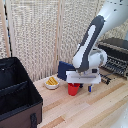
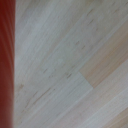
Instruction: Kindly spot and seek the red cup placed ahead of you. Cautiously adjust your gripper towards the red cup, gripping it gently. Find the after-storage area of the caddy. Relocate the red cup in your grip over the rear portion and softly release it into the compartment.
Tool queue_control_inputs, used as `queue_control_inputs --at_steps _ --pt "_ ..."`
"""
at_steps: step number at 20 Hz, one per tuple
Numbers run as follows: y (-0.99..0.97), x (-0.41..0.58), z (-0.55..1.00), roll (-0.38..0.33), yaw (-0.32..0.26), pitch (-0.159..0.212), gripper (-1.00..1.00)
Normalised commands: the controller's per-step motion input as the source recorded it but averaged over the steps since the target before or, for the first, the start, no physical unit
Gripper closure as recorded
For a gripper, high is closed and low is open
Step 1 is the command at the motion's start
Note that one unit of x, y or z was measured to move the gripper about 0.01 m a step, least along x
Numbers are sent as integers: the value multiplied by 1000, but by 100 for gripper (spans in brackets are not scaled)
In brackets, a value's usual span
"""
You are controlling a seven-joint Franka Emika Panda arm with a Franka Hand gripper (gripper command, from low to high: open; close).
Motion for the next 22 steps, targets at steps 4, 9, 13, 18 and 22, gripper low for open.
queue_control_inputs --at_steps 4,9,13,18,22 --pt "56 0 0 -2 -9 0 100" --pt "67 5 1 -1 -71 -67 100" --pt "79 9 0 0 -57 -114 100" --pt "166 0 2 13 -42 -88 100" --pt "186 15 121 53 -74 -29 100"
